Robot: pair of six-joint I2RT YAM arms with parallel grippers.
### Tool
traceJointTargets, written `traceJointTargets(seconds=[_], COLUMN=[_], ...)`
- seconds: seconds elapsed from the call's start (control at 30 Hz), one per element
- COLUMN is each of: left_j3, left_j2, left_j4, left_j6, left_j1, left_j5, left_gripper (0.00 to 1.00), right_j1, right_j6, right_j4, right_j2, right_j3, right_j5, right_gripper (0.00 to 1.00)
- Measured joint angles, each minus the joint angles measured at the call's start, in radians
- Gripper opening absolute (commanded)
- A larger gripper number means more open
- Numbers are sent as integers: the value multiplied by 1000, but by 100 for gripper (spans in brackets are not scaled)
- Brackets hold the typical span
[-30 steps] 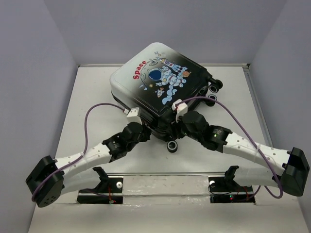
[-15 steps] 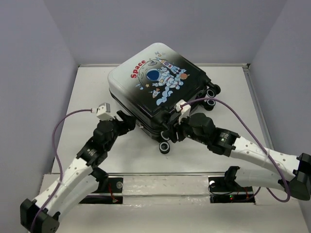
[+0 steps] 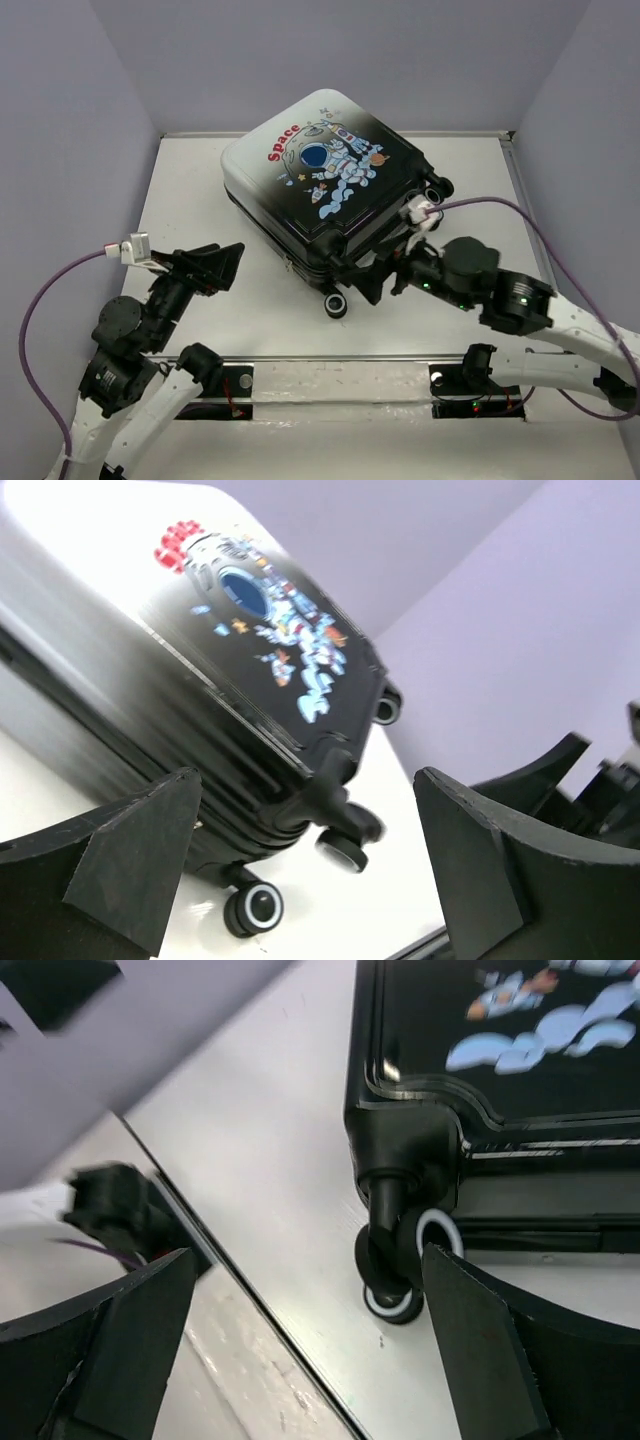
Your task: Pack the luggage
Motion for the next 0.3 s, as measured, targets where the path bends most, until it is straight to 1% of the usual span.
traceJointTargets(seconds=[0.13,0.2,0.3], left_j3=[82,106,124], left_j2=[-40,-60,-92], left_j4=[-32,-36,-30], left_j6=[14,23,37], left_j1=[0,0,0], left_j5=[35,43,50], left_gripper=[99,99,99], right_j1=[0,0,0], right_j6=[15,19,28], right_j4=[-11,-5,8], right_j2=[-184,-282,-361], right_j3=[68,75,65], right_j5=[13,34,69], right_gripper=[100,100,100])
